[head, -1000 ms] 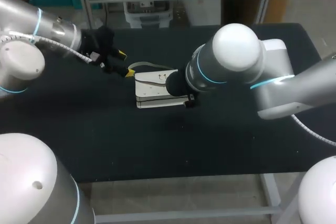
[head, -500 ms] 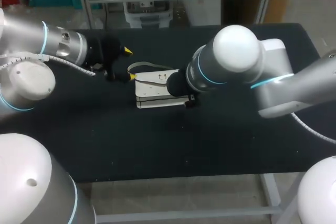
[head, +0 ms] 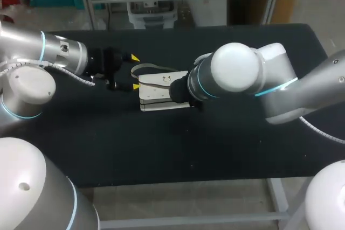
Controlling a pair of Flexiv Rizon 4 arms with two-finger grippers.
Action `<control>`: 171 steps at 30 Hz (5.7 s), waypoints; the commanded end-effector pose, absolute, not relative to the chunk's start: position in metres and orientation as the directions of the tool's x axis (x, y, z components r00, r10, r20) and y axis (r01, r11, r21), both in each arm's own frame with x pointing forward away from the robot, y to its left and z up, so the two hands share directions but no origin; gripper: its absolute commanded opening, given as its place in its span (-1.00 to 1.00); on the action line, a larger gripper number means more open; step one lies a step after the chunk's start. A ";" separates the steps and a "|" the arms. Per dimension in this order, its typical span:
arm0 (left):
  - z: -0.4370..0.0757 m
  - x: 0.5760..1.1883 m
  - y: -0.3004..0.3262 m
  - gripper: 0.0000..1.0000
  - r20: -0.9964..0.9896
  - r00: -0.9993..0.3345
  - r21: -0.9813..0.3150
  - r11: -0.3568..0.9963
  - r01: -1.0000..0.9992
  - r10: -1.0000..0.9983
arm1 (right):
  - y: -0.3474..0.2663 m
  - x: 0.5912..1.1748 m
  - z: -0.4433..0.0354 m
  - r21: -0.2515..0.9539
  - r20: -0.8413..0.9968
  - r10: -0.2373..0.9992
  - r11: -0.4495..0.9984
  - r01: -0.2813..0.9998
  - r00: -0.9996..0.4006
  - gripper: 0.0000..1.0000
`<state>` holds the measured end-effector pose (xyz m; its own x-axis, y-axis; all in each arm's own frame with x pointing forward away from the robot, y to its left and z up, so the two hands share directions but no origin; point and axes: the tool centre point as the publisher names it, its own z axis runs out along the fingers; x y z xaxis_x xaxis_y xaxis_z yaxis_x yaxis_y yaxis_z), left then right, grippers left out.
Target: Pick up the bag, open it, inspect its contents, close it, and place it on the opposite side
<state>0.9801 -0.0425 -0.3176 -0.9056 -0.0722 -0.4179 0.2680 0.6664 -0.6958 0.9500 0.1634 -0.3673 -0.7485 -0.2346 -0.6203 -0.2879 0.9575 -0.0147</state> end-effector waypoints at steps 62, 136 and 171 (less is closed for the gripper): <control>-0.364 0.987 -0.112 -0.25 -0.795 -0.531 -0.295 0.577 0.761 0.294 | 0.165 0.951 -0.397 -0.012 -0.668 -0.181 0.972 -0.234 -0.722 -1.00; -0.358 1.051 -0.115 -1.00 -0.405 -0.913 -0.607 0.732 0.308 0.048 | 0.165 0.951 -0.397 -0.012 -0.668 -0.181 0.972 -0.234 -0.722 -1.00; -0.345 1.057 -0.108 -1.00 -0.363 -0.931 -0.664 0.710 0.235 -0.031 | 0.167 0.949 -0.386 0.021 -0.666 -0.174 0.968 -0.250 -0.726 1.00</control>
